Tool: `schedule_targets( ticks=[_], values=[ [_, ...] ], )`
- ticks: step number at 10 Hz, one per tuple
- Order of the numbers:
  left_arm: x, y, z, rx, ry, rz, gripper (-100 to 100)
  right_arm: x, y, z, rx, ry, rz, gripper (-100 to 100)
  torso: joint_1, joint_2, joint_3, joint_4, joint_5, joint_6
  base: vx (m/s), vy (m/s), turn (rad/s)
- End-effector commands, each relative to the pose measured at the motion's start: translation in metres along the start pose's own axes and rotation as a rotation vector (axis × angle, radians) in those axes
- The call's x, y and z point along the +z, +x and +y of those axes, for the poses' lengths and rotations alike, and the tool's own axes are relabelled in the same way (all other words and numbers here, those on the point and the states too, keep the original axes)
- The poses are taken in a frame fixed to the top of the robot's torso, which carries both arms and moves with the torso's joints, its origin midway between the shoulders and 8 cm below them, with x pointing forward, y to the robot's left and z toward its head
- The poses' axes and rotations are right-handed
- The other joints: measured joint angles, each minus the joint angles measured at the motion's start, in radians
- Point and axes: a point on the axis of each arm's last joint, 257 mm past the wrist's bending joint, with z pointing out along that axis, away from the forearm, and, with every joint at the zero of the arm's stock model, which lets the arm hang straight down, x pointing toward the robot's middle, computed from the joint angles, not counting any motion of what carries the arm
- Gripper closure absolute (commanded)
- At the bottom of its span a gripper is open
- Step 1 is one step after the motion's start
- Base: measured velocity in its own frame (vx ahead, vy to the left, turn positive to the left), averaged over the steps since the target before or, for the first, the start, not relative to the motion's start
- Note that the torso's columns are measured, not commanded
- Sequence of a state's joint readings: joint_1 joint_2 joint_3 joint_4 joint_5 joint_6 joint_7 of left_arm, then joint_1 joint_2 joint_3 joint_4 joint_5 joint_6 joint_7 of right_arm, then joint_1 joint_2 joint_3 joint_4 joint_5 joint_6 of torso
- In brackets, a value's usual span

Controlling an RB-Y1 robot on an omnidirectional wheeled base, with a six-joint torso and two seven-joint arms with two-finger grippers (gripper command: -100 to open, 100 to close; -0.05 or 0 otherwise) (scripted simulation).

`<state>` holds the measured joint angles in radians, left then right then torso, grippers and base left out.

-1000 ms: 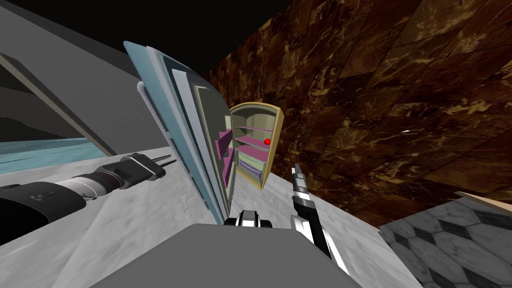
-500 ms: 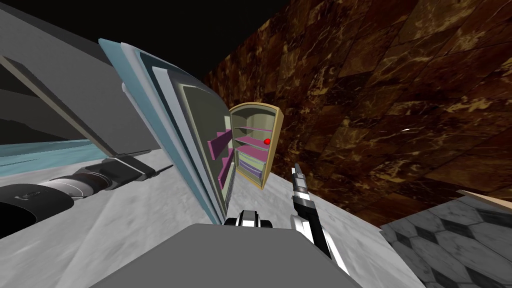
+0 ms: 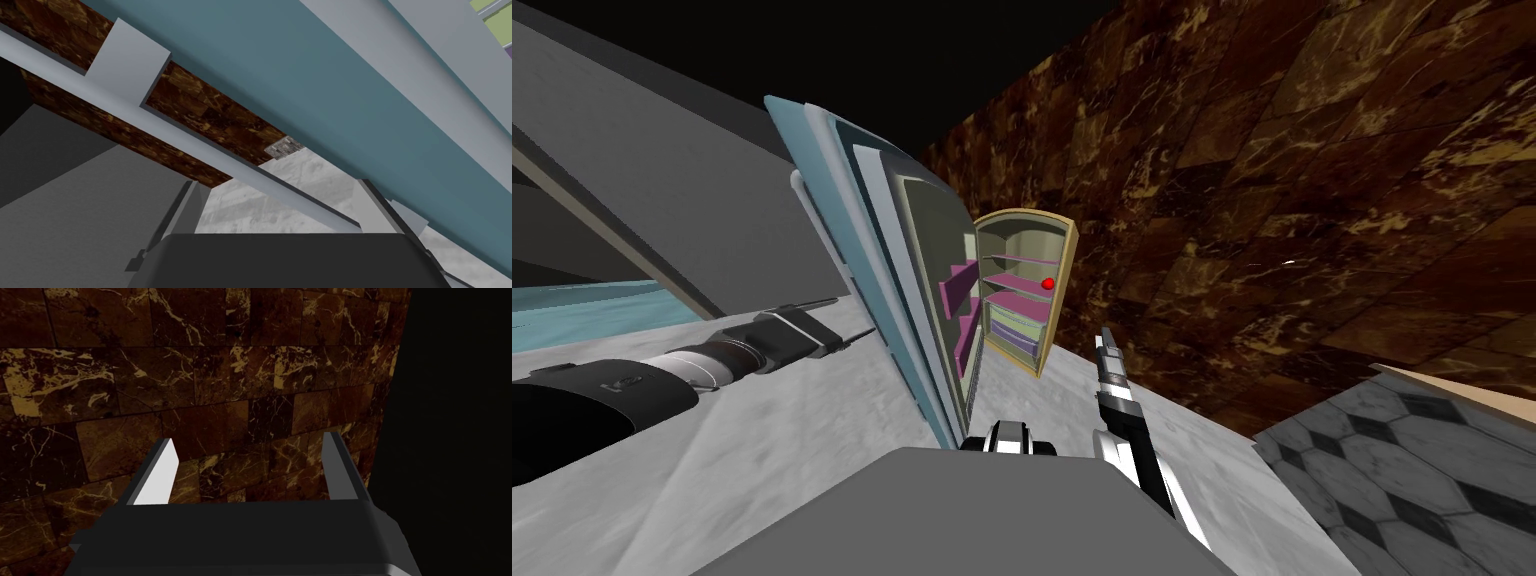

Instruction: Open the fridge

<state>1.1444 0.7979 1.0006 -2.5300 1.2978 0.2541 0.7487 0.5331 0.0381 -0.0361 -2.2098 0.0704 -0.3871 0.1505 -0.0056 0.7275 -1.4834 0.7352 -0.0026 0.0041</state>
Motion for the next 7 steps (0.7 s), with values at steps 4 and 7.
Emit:
schedule_targets(
  ticks=[4, 7],
  values=[
    [-0.001, 0.026, 0.015, 0.002, -0.041, 0.046, -100, 0.0, 0.0, 0.0, 0.0, 0.0, 0.0, 0, 0.001, 0.004, 0.003, 0.001, 0.0, 0.001, 0.0, -0.013, -0.004],
    [0.001, 0.032, 0.02, 0.005, -0.056, 0.062, 100, 0.0, 0.0, 0.0, 0.0, 0.0, 0.0, 0, 0.006, 0.007, 0.005, 0.002, 0.002, -0.003, -0.03, 0.055, -0.032]
  ],
)
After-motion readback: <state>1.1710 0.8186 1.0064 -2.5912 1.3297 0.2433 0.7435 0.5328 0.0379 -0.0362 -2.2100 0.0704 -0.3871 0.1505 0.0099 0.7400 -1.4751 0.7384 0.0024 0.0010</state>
